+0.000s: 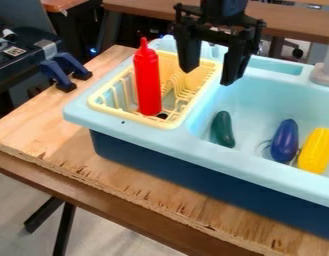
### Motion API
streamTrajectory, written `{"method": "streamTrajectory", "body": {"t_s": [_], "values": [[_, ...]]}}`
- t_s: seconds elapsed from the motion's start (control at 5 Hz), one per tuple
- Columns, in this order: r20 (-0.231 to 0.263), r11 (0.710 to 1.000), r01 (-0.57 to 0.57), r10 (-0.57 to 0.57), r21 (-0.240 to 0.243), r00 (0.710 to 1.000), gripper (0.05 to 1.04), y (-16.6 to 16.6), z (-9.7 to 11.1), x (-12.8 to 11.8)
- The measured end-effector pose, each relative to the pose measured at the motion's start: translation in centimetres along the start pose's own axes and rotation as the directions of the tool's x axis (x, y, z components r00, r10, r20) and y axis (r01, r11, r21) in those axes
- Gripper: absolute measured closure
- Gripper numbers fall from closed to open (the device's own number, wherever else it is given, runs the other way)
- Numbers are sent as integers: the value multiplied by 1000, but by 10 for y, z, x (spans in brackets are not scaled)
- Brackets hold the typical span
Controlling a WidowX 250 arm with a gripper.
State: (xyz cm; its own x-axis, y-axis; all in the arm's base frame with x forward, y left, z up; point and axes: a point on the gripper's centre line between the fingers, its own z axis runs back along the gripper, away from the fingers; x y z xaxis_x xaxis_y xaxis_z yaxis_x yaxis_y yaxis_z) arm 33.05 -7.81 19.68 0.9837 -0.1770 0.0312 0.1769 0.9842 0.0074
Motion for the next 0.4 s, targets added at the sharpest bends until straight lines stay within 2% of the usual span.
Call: {"method": "streamTrajectory", "body": {"t_s": [0.2, 0.4], "values": [[-37, 1000, 0, 0, 1, 999, 85, 0, -11, 0], [1, 998, 18, -18, -66, 1000, 85, 10, -5, 1]]}}
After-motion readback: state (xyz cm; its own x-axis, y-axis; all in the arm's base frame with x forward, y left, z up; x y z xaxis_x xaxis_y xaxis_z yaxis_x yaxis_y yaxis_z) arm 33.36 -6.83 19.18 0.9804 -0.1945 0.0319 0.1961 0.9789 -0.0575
